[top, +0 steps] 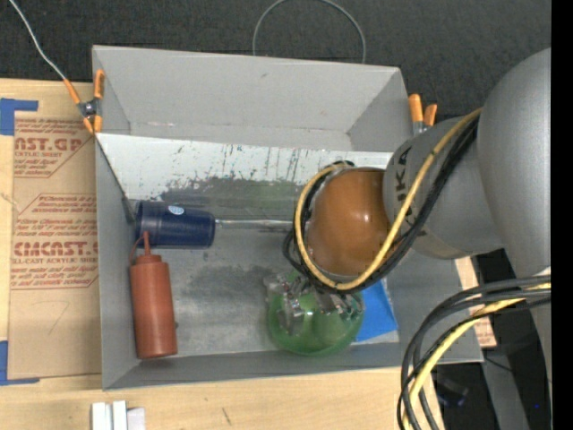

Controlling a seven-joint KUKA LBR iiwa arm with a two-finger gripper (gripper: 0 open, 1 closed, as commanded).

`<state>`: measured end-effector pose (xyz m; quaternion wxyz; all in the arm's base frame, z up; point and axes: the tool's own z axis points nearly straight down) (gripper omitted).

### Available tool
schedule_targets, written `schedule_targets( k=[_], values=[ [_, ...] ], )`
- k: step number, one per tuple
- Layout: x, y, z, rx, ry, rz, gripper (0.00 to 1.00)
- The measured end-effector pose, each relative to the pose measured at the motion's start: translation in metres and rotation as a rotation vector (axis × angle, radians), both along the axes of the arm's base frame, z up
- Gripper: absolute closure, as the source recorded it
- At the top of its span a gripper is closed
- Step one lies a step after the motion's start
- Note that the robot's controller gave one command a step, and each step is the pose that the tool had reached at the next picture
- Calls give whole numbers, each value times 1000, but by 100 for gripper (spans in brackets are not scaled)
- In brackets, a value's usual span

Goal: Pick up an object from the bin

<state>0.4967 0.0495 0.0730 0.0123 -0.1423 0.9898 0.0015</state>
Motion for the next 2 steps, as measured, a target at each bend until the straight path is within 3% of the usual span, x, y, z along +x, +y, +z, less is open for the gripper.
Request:
schedule_targets(
  k=[1, 2],
  values=[
    [6, -5, 79, -2, 11, 18, 100],
    [-2, 19, 158, 2, -10, 26, 100]
  ],
)
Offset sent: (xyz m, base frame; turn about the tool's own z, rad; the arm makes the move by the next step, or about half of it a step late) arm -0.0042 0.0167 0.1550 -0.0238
